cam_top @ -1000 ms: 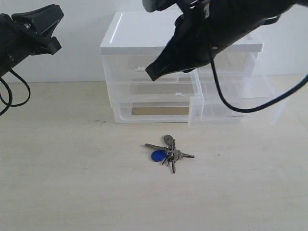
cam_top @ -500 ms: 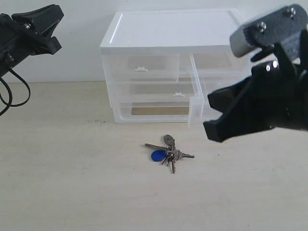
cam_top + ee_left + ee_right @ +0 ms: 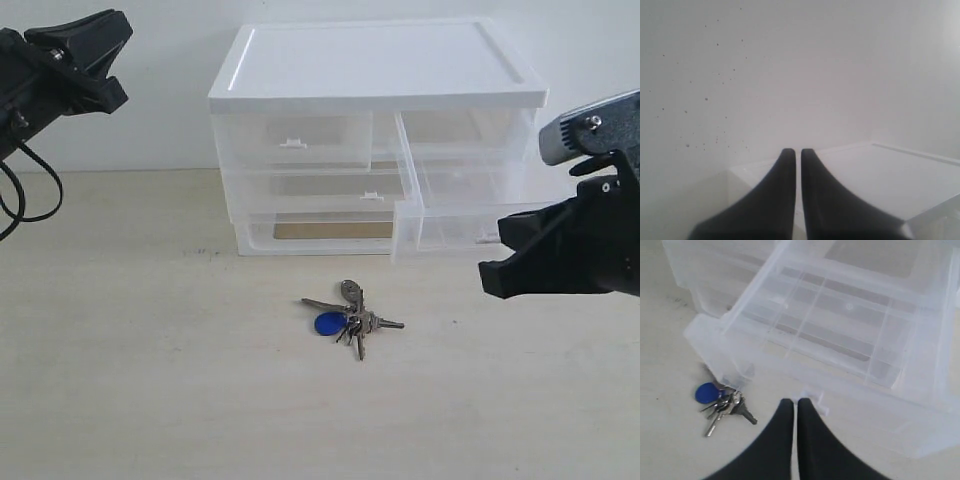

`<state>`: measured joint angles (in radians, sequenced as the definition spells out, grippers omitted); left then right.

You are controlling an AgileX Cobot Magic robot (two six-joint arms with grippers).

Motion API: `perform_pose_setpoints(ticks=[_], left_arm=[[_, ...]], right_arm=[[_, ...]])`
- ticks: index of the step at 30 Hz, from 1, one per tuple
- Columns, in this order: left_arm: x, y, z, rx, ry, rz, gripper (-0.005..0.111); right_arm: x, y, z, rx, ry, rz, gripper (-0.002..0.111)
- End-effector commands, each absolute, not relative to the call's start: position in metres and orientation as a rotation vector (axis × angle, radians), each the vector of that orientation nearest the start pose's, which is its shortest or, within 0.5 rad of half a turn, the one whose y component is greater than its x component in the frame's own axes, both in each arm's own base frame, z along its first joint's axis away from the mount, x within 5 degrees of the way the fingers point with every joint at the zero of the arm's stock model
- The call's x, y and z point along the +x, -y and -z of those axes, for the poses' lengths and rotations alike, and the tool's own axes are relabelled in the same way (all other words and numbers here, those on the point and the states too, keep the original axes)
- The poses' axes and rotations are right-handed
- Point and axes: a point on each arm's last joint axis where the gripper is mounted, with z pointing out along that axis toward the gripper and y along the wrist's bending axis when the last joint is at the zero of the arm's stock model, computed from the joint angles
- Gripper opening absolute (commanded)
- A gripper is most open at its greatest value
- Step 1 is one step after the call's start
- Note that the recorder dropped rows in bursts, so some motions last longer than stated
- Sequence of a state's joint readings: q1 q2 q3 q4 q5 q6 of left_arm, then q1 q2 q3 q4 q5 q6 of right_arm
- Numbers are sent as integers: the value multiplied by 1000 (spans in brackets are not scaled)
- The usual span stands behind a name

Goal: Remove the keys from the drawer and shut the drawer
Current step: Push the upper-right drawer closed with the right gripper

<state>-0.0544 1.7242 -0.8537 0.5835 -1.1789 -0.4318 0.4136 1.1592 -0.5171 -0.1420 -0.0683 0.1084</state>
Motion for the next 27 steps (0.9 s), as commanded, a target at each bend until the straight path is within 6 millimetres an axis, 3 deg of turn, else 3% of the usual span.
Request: perform_pose_setpoints(ticks=[1, 5, 12, 21, 27], left_arm=[[345, 63, -261, 372, -1253, 530, 4], [345, 63, -261, 372, -1253, 530, 4], [345, 63, -261, 372, -1253, 530, 4], [345, 63, -261, 372, -1253, 530, 4], [345, 63, -261, 372, -1253, 530, 4]], right_arm=[[220, -90, -229, -437, -2018, -236, 0], [230, -96, -225, -453, -1959, -247, 0], [252, -93, -241, -397, -1786, -148, 0], [267, -96, -225, -379, -1754, -120, 0], [295, -107, -223, -389, -1768, -119, 0]])
